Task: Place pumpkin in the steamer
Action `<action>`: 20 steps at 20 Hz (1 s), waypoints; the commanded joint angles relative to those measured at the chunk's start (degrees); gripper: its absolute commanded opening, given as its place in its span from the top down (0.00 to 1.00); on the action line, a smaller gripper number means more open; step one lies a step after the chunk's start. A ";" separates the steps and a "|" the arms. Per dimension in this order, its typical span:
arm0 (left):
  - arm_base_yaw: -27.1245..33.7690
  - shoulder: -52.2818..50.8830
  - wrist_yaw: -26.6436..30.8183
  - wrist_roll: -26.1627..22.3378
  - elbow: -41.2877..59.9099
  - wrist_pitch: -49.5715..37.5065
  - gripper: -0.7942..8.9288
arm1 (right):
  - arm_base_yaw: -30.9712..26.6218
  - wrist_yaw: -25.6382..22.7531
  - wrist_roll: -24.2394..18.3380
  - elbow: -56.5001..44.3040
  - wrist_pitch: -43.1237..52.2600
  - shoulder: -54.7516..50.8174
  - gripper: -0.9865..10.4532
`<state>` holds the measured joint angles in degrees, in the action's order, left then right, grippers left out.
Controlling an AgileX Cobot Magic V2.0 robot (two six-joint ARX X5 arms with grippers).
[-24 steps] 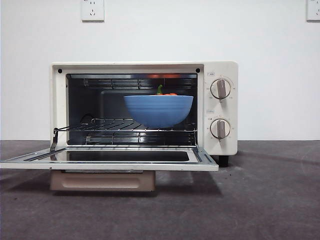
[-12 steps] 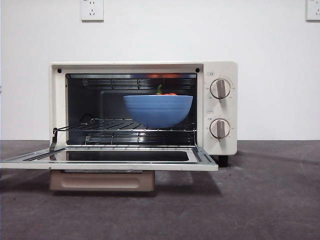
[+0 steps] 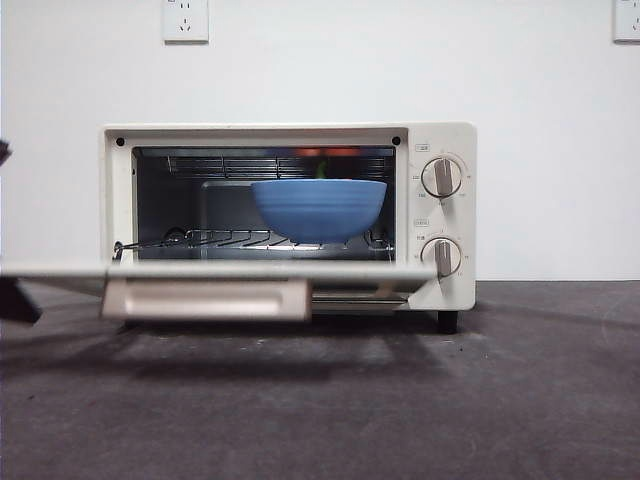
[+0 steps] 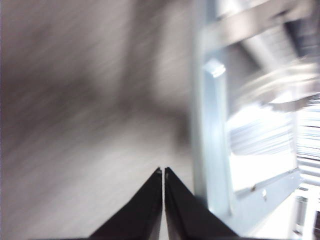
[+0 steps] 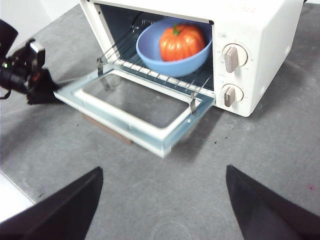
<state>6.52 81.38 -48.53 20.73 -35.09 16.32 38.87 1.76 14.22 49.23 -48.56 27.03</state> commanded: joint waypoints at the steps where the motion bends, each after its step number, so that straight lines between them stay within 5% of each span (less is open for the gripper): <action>1: -0.28 0.55 -4.70 4.98 -1.73 -4.74 0.90 | 0.26 -0.04 1.31 0.20 0.55 0.22 0.57; 12: -0.28 0.48 -3.87 24.70 -11.96 -25.66 0.90 | 0.26 -0.26 1.49 0.20 0.57 0.22 0.57; 16: -0.52 -0.17 -4.17 24.09 -16.63 -25.53 0.90 | 0.26 -0.26 1.46 0.20 0.57 0.22 0.57; 20: -2.36 -5.90 -4.96 17.88 -17.29 -22.56 0.90 | 0.26 -0.42 1.44 0.20 0.61 0.22 0.57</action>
<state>4.08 75.48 -52.82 41.41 -51.11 -5.34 38.87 1.41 15.11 49.23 -48.53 27.03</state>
